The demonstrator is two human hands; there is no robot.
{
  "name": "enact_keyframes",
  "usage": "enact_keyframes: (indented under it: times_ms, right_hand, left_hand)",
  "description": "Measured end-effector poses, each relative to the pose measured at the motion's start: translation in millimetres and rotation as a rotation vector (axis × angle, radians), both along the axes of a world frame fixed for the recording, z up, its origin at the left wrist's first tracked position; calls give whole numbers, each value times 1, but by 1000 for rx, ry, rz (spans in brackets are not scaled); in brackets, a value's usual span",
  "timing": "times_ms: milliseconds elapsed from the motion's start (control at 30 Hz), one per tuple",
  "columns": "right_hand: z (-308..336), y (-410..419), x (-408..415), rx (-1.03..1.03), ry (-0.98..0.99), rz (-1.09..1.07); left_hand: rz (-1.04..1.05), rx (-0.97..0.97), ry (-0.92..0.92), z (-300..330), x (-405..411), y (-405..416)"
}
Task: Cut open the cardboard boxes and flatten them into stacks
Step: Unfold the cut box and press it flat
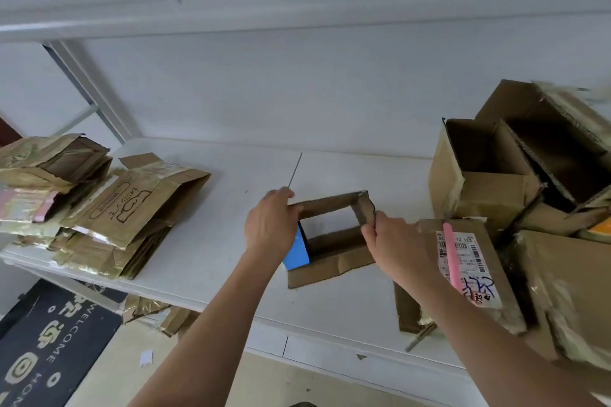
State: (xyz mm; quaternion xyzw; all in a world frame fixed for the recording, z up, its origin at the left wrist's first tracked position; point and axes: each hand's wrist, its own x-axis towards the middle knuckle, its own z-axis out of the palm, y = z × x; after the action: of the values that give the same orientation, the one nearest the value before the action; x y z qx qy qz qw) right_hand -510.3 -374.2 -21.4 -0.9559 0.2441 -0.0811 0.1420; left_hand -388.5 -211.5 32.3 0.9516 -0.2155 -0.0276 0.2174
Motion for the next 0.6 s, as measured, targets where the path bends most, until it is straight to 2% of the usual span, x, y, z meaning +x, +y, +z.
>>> enact_keyframes:
  times_ms: [67, 167, 233, 400, 533, 600]
  right_hand:
    - [2, 1, 0, 117, -33, 4]
    - [5, 4, 0, 181, -57, 11]
    - [6, 6, 2, 166, -49, 11]
    - [5, 9, 3, 174, -80, 50]
    - [4, -1, 3, 212, -208, 119]
    - [0, -6, 3, 212, -207, 200]
  left_hand:
    - [87, -8, 101, -12, -2, 8]
    - [176, -155, 243, -25, -9, 15]
    - [221, -261, 258, -30, -14, 13]
    - [259, -308, 205, -45, -13, 17]
    - [211, -768, 356, -35, 5, 38]
    - [298, -927, 623, -35, 17, 59]
